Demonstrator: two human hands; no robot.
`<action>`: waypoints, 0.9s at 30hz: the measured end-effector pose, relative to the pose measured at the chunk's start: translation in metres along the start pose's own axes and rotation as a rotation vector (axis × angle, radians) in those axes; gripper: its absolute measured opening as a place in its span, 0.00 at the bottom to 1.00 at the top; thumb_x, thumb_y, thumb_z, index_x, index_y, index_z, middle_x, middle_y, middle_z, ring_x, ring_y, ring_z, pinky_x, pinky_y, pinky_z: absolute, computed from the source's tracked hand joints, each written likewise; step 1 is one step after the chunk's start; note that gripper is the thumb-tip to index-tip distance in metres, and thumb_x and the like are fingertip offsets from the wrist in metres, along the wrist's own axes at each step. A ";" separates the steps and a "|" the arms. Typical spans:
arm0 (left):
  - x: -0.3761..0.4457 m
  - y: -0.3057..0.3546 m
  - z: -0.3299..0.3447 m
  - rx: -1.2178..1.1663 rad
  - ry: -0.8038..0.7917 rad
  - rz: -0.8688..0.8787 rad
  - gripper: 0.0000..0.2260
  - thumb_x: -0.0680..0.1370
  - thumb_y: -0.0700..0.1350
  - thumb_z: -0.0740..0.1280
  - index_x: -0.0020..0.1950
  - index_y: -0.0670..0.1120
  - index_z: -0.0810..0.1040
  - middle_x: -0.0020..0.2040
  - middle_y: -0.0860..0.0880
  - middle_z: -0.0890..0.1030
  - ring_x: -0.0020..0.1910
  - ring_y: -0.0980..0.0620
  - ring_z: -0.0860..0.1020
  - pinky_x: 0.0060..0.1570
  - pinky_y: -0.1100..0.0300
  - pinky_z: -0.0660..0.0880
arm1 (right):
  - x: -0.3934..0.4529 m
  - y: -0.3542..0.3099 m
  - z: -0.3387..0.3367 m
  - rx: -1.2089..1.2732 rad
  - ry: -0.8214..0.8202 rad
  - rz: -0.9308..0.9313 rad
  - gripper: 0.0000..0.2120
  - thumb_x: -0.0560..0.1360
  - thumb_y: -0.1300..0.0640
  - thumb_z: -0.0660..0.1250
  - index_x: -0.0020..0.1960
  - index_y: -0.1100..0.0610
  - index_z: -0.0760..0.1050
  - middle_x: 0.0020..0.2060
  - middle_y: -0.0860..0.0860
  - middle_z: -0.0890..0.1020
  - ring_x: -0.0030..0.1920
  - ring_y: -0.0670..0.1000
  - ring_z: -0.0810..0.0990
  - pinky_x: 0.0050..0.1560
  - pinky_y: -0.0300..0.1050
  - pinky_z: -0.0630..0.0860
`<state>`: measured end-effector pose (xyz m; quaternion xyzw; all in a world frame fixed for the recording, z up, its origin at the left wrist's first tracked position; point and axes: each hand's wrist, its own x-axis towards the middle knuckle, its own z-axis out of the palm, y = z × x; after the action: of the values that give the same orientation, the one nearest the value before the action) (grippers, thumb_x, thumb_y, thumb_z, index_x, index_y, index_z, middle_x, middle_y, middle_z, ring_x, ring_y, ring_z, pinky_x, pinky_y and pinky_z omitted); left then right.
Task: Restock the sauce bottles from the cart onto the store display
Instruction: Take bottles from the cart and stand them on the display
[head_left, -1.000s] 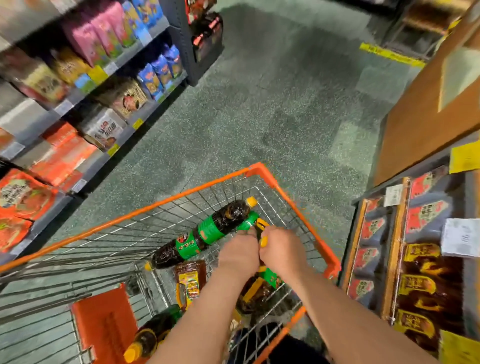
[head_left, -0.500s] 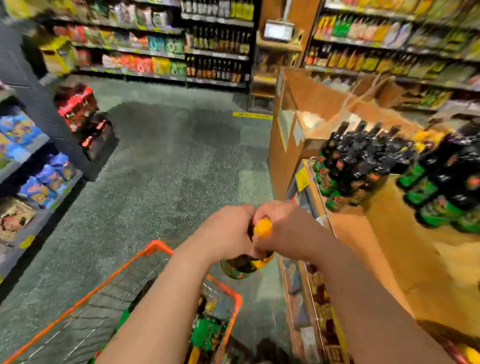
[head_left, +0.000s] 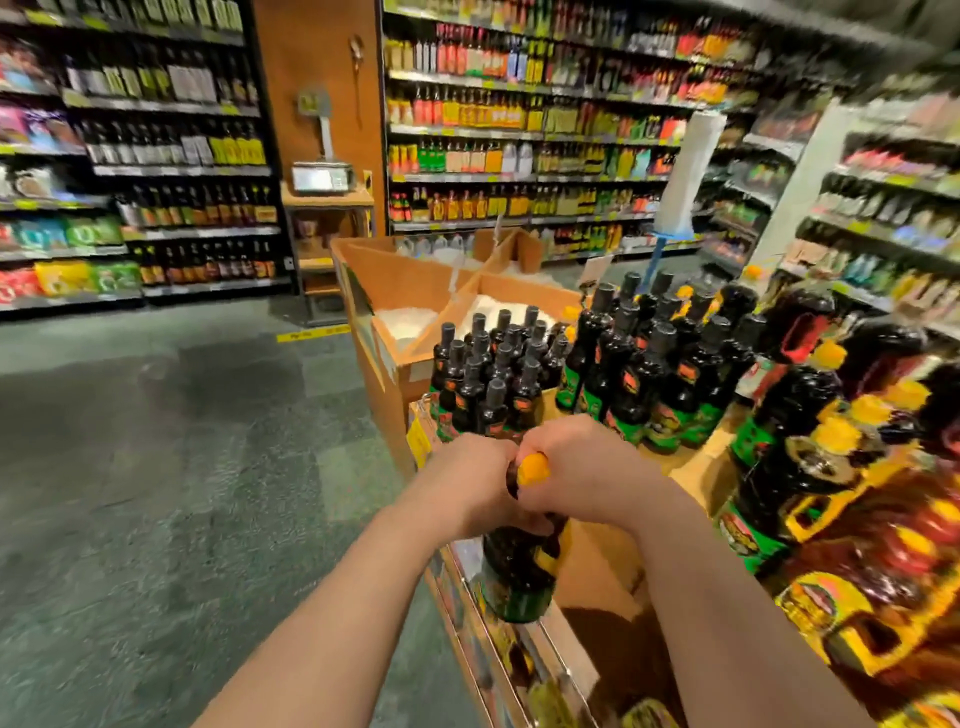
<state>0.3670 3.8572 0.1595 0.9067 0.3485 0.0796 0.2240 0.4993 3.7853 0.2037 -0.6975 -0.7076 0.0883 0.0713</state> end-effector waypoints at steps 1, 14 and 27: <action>0.011 0.007 0.004 0.013 -0.019 0.027 0.21 0.60 0.67 0.75 0.43 0.56 0.76 0.39 0.56 0.79 0.40 0.52 0.77 0.37 0.56 0.75 | -0.001 0.013 -0.002 -0.003 -0.005 0.025 0.12 0.65 0.47 0.70 0.46 0.50 0.77 0.41 0.47 0.76 0.44 0.49 0.75 0.44 0.48 0.77; 0.119 0.074 0.021 0.038 -0.177 0.317 0.19 0.66 0.62 0.76 0.37 0.51 0.72 0.31 0.55 0.73 0.30 0.57 0.71 0.28 0.57 0.66 | -0.007 0.111 -0.030 -0.019 -0.005 0.328 0.11 0.66 0.48 0.70 0.42 0.54 0.75 0.36 0.49 0.76 0.37 0.50 0.74 0.34 0.45 0.72; 0.250 0.146 0.011 -0.131 -0.161 0.539 0.23 0.66 0.58 0.77 0.53 0.48 0.75 0.47 0.51 0.80 0.50 0.50 0.78 0.51 0.52 0.77 | 0.008 0.197 -0.112 0.050 0.201 0.632 0.11 0.65 0.51 0.73 0.45 0.53 0.80 0.39 0.49 0.81 0.40 0.49 0.77 0.42 0.52 0.77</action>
<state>0.6435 3.9240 0.2141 0.9536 0.0700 0.0863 0.2797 0.7165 3.7987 0.2689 -0.8858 -0.4430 0.0540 0.1269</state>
